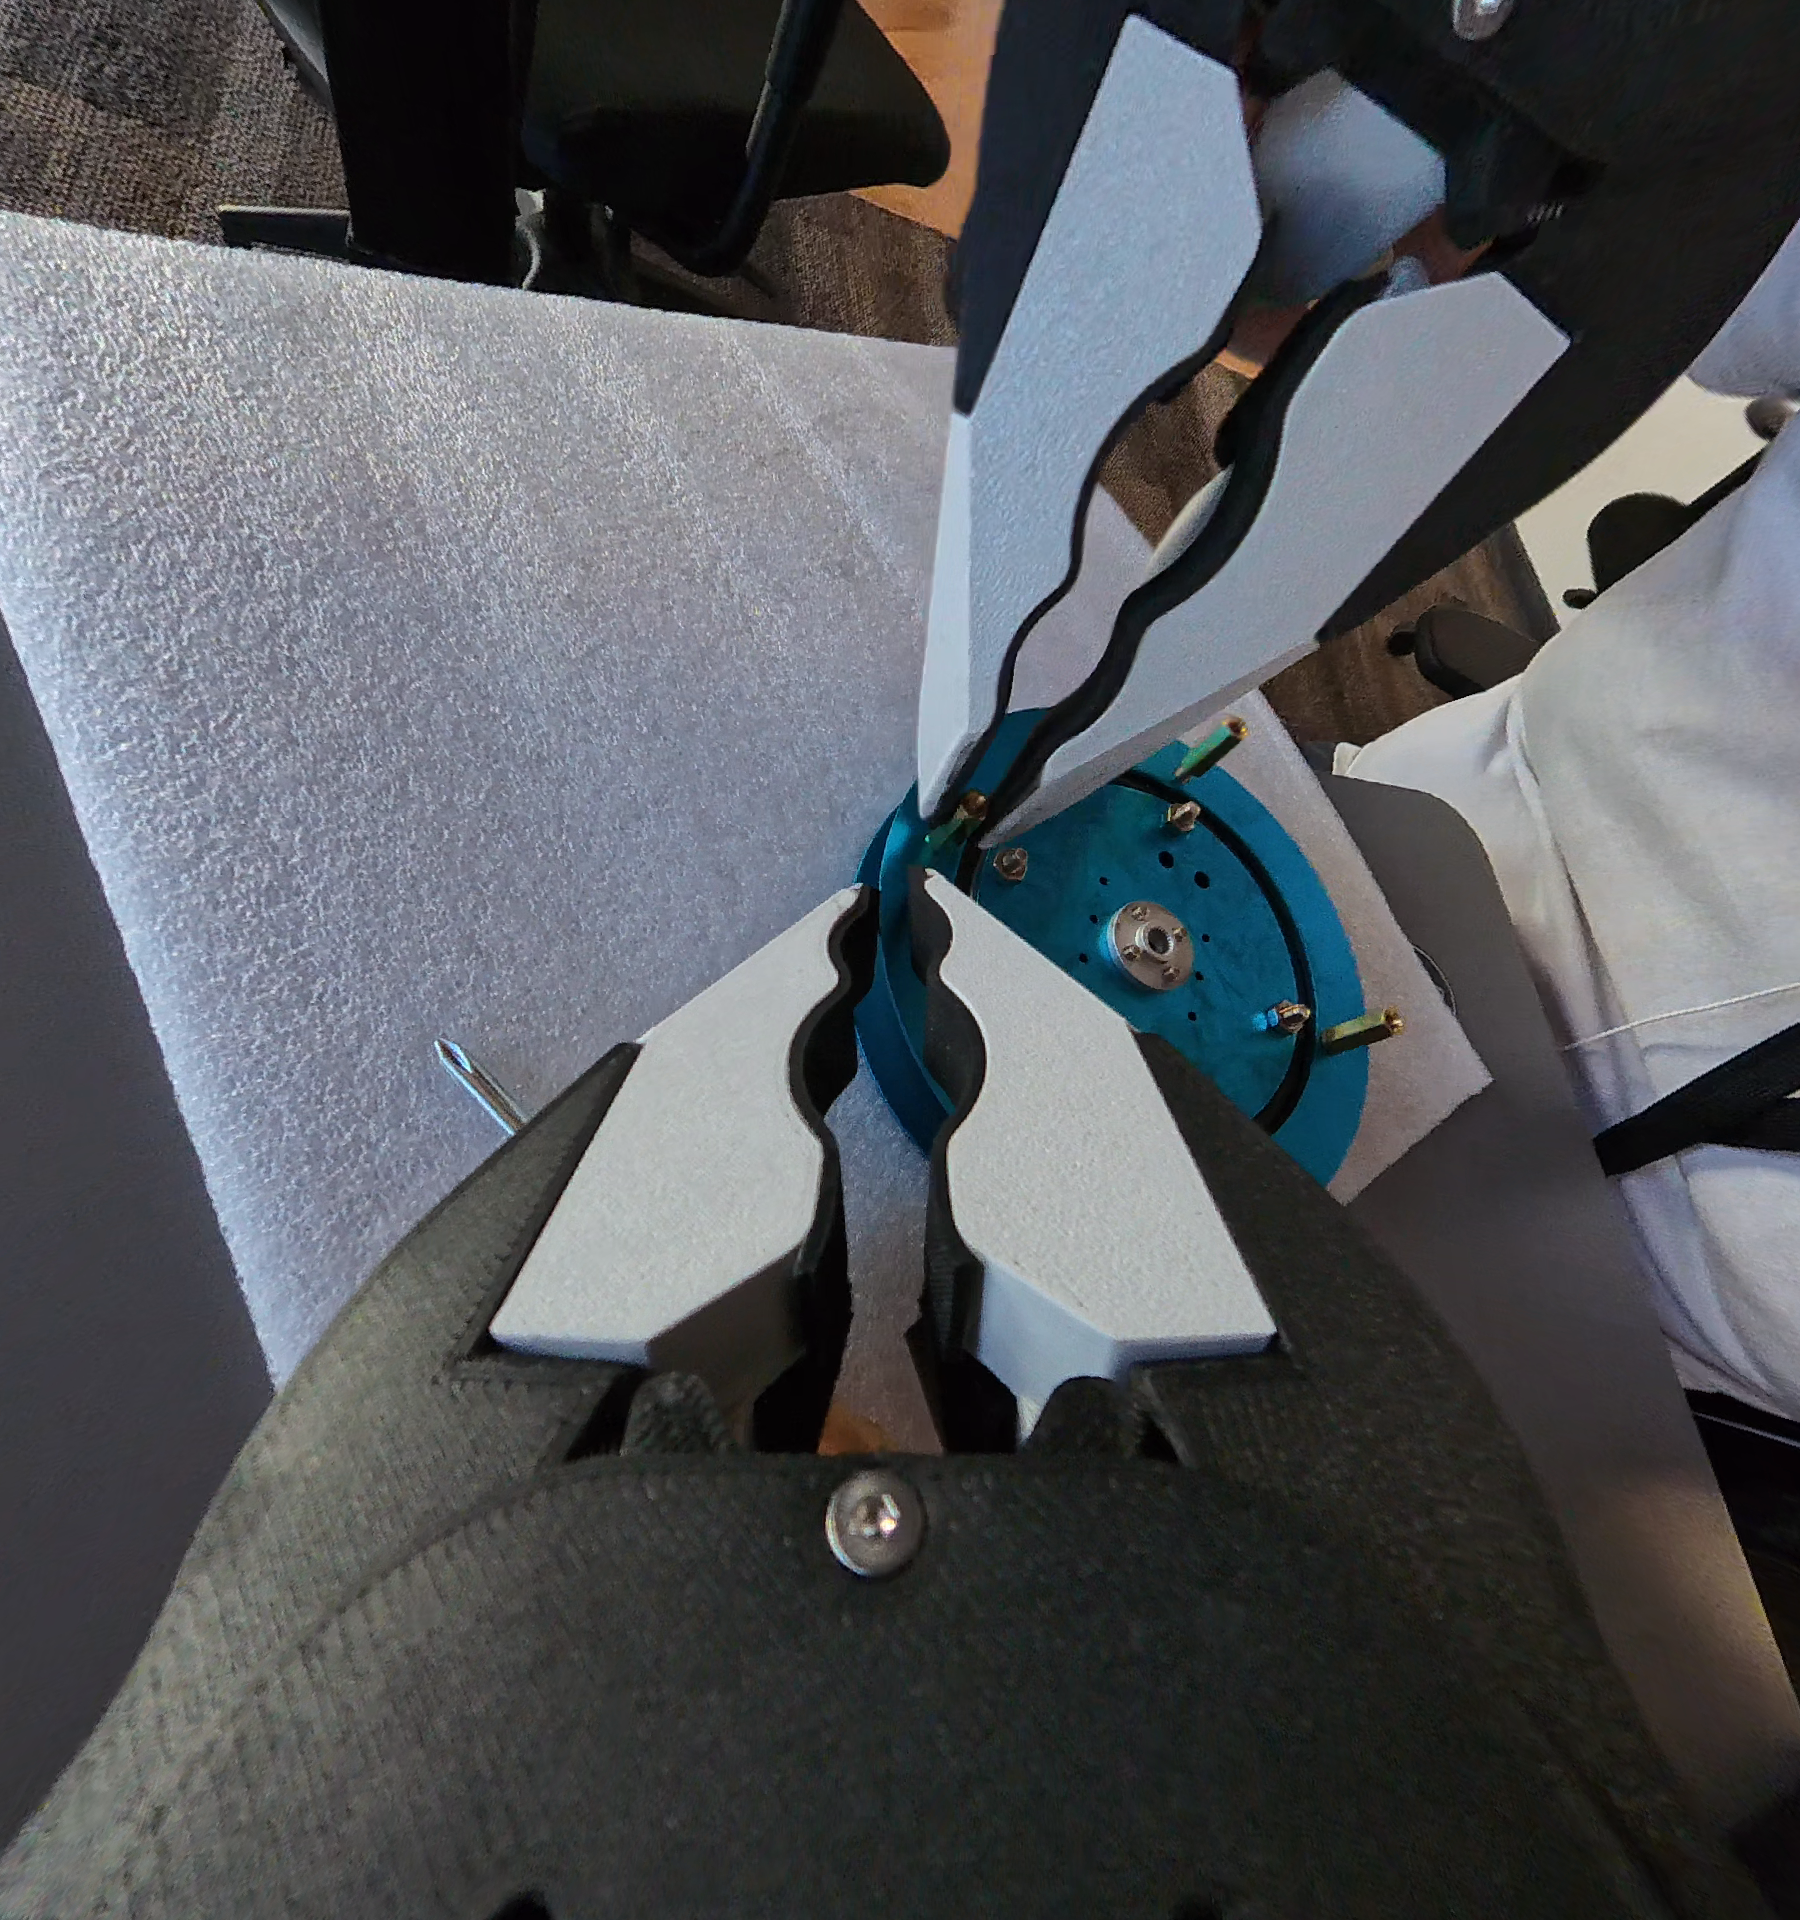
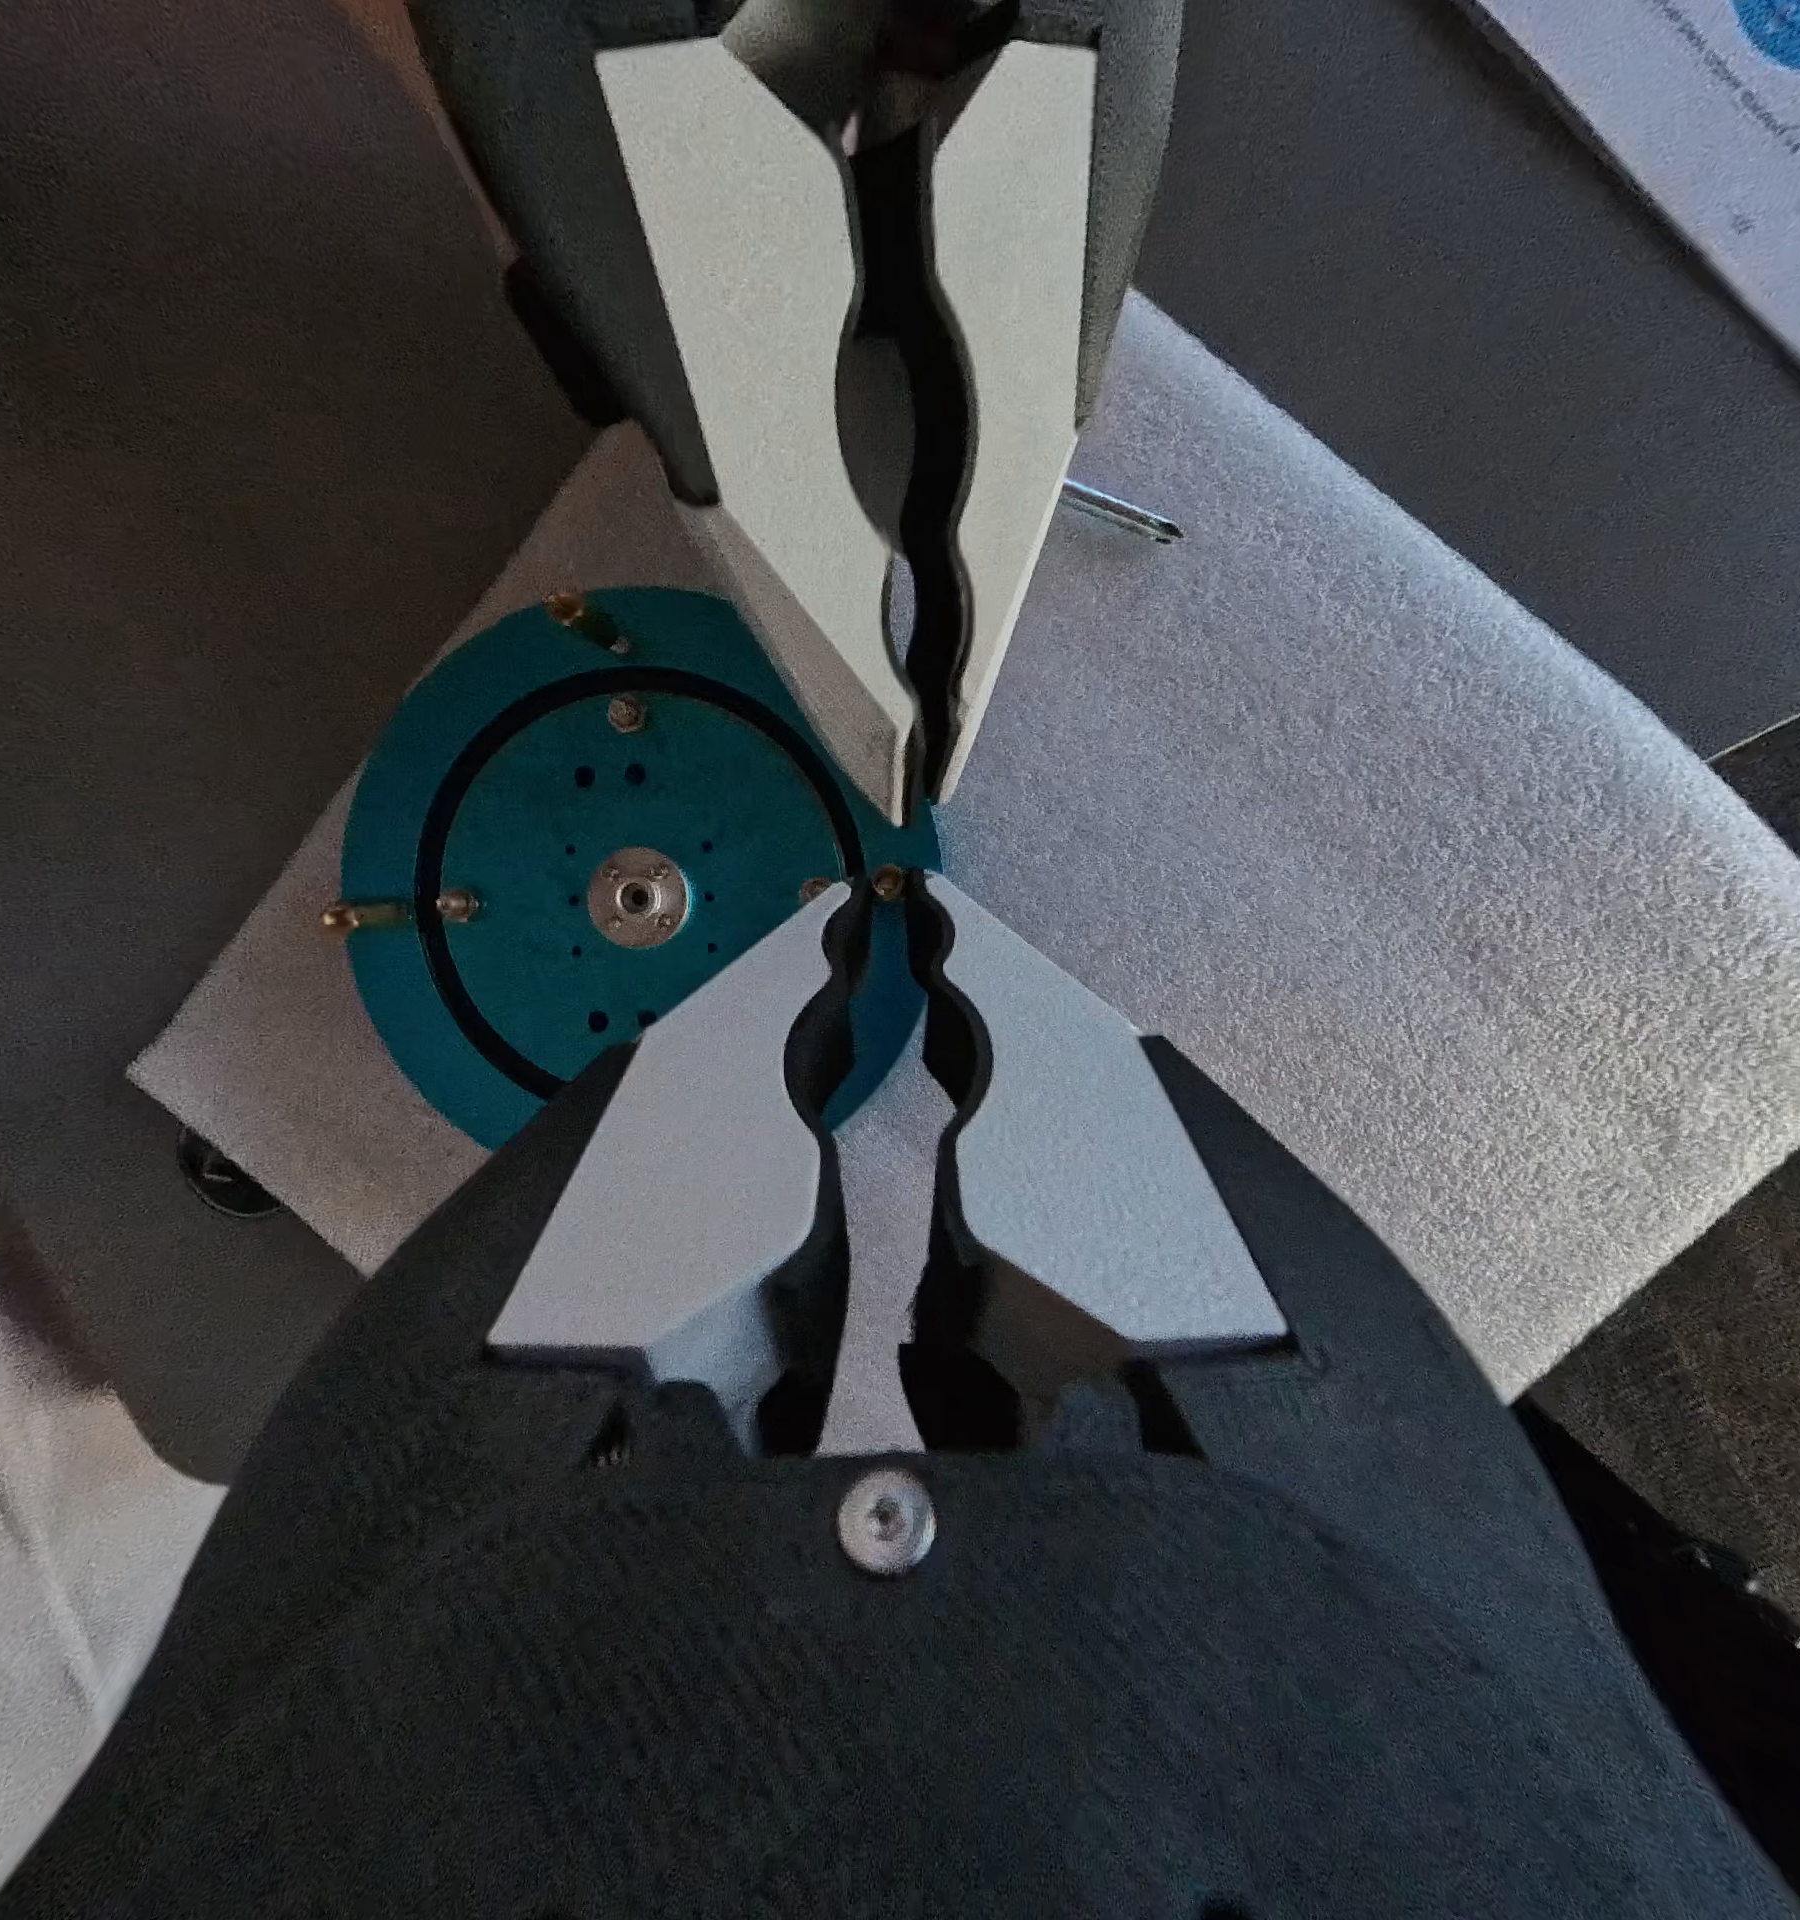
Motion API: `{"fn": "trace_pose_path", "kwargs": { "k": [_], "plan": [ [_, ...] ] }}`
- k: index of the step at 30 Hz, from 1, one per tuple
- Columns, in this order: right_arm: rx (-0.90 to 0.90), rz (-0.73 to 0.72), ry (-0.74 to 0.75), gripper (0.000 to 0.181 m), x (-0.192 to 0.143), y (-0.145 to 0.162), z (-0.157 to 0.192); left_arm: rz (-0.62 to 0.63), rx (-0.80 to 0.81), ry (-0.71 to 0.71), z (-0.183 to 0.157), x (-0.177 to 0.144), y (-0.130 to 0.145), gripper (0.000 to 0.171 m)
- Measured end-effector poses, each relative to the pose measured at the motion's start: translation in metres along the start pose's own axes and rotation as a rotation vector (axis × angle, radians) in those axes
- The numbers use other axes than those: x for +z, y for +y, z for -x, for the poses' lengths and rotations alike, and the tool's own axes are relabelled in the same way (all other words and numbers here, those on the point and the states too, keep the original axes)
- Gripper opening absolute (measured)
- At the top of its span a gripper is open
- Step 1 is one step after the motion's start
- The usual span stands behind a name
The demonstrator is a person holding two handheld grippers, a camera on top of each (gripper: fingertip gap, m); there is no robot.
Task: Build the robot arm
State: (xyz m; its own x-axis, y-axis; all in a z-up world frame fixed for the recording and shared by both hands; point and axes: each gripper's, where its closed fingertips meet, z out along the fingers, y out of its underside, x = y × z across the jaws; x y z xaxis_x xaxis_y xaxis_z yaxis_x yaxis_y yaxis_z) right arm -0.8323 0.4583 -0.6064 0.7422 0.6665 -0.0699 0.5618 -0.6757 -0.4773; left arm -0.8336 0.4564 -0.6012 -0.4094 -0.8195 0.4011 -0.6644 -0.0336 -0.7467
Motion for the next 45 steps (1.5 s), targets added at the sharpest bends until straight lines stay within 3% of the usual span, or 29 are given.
{"fn": "trace_pose_path", "kwargs": {
  "k": [4, 7, 10, 15, 19, 23, 27, 30, 38, 42, 45],
  "plan": [
    [-0.203, -0.104, -0.06, 0.021, -0.008, -0.004, -0.002, -0.006, -0.004, 0.007, 0.0, 0.001, -0.001, 0.004],
    [-0.289, -0.207, -0.231, 0.018, -0.012, -0.011, 0.01, -0.012, -0.009, 0.012, 0.001, 0.001, -0.001, 0.004],
    [-0.335, -0.192, -0.284, 0.007, -0.004, -0.004, 0.009, -0.017, -0.014, 0.016, 0.001, 0.001, -0.001, 0.004],
    [-0.179, -0.299, -0.332, 0.005, -0.003, -0.005, 0.011, -0.016, -0.016, 0.01, 0.003, 0.001, 0.0, 0.003],
    [0.071, -0.406, -0.215, 0.006, -0.005, -0.007, 0.009, -0.017, -0.015, 0.008, 0.003, 0.001, 0.0, 0.003],
    [-0.035, -0.532, -0.127, 0.011, -0.011, -0.008, 0.011, -0.025, -0.016, 0.018, 0.001, 0.002, -0.002, 0.002],
    [-0.044, -0.603, -0.298, 0.013, -0.013, -0.01, 0.019, -0.03, -0.021, 0.022, 0.001, 0.002, -0.002, 0.002],
    [-0.048, -0.605, -0.27, 0.005, -0.011, -0.011, 0.013, -0.032, -0.024, 0.021, 0.001, 0.001, -0.002, 0.002],
    [0.177, -0.643, -0.125, 0.005, -0.009, -0.013, 0.011, -0.035, -0.031, 0.018, 0.0, 0.0, -0.001, 0.001],
    [0.067, -0.648, -0.24, 0.018, -0.01, -0.01, 0.017, -0.042, -0.039, 0.031, -0.002, -0.001, -0.001, 0.0],
    [0.015, -0.635, -0.335, 0.016, -0.01, -0.009, 0.02, -0.049, -0.048, 0.04, -0.003, -0.002, -0.002, 0.0]
  ]
}}
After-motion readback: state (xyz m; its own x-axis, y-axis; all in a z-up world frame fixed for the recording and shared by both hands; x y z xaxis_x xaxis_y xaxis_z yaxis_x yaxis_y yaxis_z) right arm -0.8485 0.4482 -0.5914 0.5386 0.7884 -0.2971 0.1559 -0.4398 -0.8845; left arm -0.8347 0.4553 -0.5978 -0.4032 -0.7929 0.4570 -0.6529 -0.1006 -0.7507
